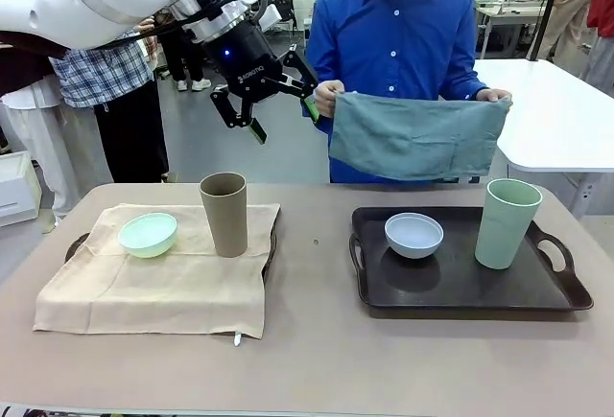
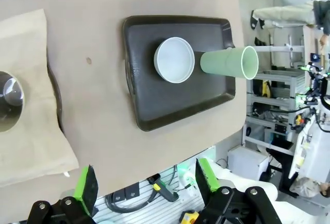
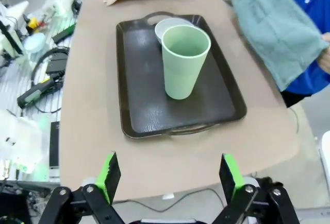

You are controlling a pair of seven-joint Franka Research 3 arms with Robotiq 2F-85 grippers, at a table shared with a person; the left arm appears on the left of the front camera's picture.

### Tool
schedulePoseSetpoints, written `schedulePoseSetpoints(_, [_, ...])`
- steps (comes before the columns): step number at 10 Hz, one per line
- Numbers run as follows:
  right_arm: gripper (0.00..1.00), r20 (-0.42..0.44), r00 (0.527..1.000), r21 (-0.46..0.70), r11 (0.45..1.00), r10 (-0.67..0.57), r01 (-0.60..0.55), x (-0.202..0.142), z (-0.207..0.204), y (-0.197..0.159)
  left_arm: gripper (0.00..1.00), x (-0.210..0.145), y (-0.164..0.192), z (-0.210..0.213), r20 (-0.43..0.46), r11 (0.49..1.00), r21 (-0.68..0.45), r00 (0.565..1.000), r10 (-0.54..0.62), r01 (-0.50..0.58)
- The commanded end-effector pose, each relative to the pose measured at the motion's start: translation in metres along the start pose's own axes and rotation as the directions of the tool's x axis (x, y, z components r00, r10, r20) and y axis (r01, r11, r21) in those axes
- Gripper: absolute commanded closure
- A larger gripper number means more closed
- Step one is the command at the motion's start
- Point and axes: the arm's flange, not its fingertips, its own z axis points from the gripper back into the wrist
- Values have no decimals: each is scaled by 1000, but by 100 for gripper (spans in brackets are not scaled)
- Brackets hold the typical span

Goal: Set up a tray with a mat and arrange the tableware.
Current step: Pick up the Picnic Bowl and Reusable plastic cup from the Handle tray in front of the human's position and hold them in the air.

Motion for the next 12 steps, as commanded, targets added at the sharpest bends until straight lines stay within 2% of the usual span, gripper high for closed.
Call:
schedulePoseSetpoints(1, [0, 1, 997, 41, 996, 75, -75, -1, -26, -26, 0, 27, -38, -23, -41, 997, 80, 999, -4, 7])
schedulePoseSetpoints(2, [0, 25, 996, 49, 995, 91, -92, -1, -39, -34, 0, 27, -58, -35, -35, 986, 163, 999, -34, 40])
schedulePoseSetpoints(5, [0, 49, 990, 87, 986, 135, -139, 9, -85, -53, 0, 43, -88, -76, -47, 958, 279, 998, -46, 57])
schedulePoseSetpoints(8, [0, 141, 971, 147, 966, 192, -213, 26, -128, -57, 0, 65, -103, -119, -79, 959, 280, 997, -19, 41])
schedulePoseSetpoints(9, [0, 124, 981, 139, 977, 147, -164, 27, -129, -57, 0, 63, -100, -112, -126, 987, 134, 989, -73, 90])
schedulePoseSetpoints(10, [0, 95, 982, 144, 974, 163, -176, 28, -118, -59, 0, 49, -87, -118, -78, 960, 272, 996, -45, 64])
schedulePoseSetpoints(12, [0, 95, 982, 144, 974, 163, -176, 28, -118, -59, 0, 49, -87, -118, -78, 960, 272, 996, -45, 64])
